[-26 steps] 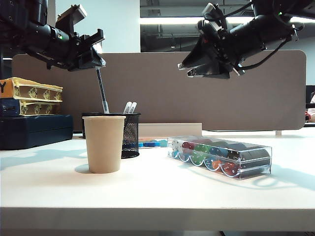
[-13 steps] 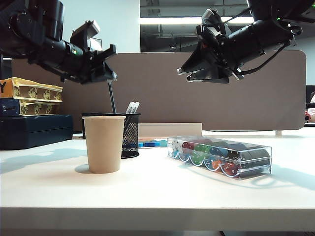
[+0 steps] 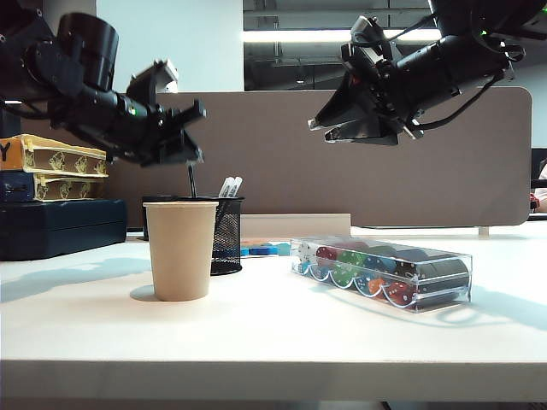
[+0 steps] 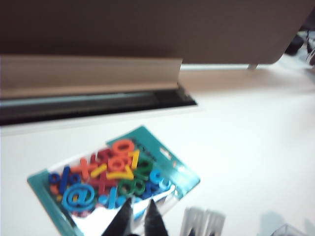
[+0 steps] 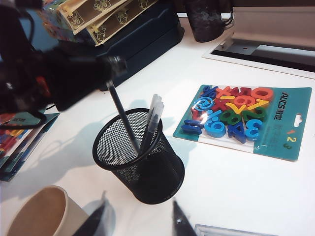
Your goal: Pick up one pen and put it in the pen container.
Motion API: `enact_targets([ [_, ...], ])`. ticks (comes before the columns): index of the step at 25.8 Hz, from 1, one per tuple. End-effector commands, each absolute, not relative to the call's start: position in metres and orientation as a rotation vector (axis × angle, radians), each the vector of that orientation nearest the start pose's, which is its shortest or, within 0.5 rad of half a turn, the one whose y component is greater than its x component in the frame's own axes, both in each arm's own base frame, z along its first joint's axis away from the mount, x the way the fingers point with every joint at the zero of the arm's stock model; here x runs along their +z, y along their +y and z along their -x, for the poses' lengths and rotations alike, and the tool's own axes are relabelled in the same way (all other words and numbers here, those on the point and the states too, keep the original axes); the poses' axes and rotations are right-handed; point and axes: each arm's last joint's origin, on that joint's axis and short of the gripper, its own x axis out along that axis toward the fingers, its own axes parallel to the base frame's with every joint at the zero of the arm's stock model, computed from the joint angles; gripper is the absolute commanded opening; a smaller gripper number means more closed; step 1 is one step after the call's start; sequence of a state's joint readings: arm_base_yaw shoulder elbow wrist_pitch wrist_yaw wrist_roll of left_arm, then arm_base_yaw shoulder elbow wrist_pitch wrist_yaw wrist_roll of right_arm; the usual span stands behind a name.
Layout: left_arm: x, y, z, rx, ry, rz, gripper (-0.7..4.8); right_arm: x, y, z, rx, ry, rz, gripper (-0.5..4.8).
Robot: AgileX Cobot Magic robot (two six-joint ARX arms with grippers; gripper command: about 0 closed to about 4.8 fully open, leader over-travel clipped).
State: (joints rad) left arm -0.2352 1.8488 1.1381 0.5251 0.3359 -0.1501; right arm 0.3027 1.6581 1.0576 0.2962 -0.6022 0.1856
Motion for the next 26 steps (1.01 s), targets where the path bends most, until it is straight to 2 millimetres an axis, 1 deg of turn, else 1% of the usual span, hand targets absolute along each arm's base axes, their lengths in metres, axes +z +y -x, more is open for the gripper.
enact_targets([
  [1, 0.223, -0.106, -0.399, -0.555, 0.234, 0.151, 0.16, 0.254, 0.126, -0.344, 0.874, 0.385, -0.21, 1.58],
  [7, 0.213, -0.108, -0.401, -0.557, 0.273, 0.152, 0.17, 0.253, 0.126, -0.344, 0.872, 0.386, -0.205, 1.58],
  [15, 0.212, -0.109, -0.401, -0.568, 0.272, 0.154, 0.34, 0.253, 0.126, -0.344, 0.872, 0.392, -0.205, 1.58],
  [17, 0.212, -0.11, -0.4, -0.569, 0.272, 0.154, 0.93, 0.252, 0.126, -0.344, 0.872, 0.393, -0.205, 1.58],
  [19, 0.212, -0.111, -0.4, -0.569, 0.273, 0.155, 1.3, 0.252, 0.126, -0.344, 0.872, 0.393, -0.205, 1.58],
  [26, 0.213, -0.111, -0.4, -0.57, 0.267, 0.157, 1.31, 0.253, 0.126, -0.344, 0.871, 0.393, -0.205, 1.58],
])
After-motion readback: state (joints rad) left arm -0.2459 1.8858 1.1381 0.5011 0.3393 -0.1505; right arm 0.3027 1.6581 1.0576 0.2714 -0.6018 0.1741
